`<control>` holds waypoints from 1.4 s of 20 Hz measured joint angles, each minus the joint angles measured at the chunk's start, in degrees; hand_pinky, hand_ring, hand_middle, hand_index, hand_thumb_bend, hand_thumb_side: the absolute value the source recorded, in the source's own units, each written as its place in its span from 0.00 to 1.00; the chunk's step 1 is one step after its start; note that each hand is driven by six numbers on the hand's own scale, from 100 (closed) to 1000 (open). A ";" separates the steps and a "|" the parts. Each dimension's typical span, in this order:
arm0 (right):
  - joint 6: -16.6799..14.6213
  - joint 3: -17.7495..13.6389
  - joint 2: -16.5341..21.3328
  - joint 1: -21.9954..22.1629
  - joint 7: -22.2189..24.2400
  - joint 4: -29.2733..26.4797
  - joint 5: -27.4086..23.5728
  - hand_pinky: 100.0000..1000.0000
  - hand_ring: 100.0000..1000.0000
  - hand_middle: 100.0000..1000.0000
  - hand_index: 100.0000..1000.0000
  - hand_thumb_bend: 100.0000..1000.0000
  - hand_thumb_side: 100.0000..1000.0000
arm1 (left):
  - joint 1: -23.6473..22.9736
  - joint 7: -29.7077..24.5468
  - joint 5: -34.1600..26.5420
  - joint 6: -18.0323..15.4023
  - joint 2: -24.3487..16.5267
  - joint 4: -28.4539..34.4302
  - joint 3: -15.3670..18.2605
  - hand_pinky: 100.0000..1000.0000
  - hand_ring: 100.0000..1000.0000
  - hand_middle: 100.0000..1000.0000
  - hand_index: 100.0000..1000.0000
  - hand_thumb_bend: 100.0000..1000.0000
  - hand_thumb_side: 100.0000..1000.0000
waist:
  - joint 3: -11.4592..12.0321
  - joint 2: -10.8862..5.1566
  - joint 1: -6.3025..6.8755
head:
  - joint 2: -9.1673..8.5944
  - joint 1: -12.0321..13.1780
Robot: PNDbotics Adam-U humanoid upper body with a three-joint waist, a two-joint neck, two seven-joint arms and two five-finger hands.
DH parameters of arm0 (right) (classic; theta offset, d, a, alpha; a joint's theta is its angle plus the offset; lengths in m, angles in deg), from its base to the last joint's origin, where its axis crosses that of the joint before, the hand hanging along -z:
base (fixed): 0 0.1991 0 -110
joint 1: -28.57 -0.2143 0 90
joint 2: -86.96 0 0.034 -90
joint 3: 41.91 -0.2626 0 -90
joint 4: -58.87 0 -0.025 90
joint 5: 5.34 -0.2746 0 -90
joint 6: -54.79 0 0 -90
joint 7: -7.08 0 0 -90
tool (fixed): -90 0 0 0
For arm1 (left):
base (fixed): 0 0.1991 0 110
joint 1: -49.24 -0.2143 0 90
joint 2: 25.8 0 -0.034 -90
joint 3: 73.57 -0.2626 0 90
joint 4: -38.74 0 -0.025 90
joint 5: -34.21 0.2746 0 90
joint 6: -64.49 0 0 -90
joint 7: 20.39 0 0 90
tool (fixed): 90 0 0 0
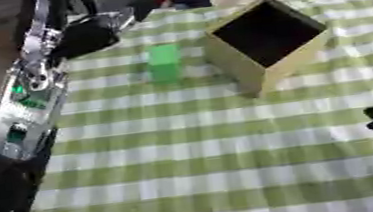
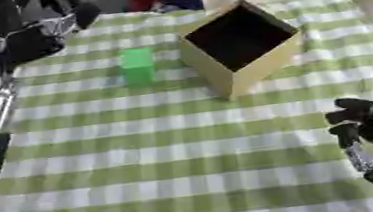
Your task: Pick up objects on the table and place them in the box.
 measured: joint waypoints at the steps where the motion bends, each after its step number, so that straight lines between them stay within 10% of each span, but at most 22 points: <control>1: 0.00 0.00 0.00 0.00 0.00 0.00 0.00 0.67 0.77 0.57 0.82 0.00 0.26 | 0.00 -0.04 0.01 0.03 -0.01 -0.09 0.00 0.78 0.61 0.55 0.72 0.71 0.25 | 0.00 0.00 0.00 | 0.00 0.00; 12: 0.01 0.00 0.00 0.00 0.01 0.00 0.00 0.67 0.77 0.57 0.82 0.00 0.26 | 1.86 -3.14 0.65 0.56 -2.89 -3.54 -0.51 0.78 0.64 0.58 0.74 0.71 0.22 | -0.07 -0.04 0.02 | 0.00 0.14; 28: 0.07 0.06 0.01 0.03 0.32 0.00 0.00 0.67 0.76 0.57 0.82 0.00 0.26 | 16.08 -23.52 14.77 0.05 -10.54 -25.49 -7.97 0.72 0.65 0.61 0.74 0.81 0.12 | -1.15 -0.22 0.20 | 0.00 0.22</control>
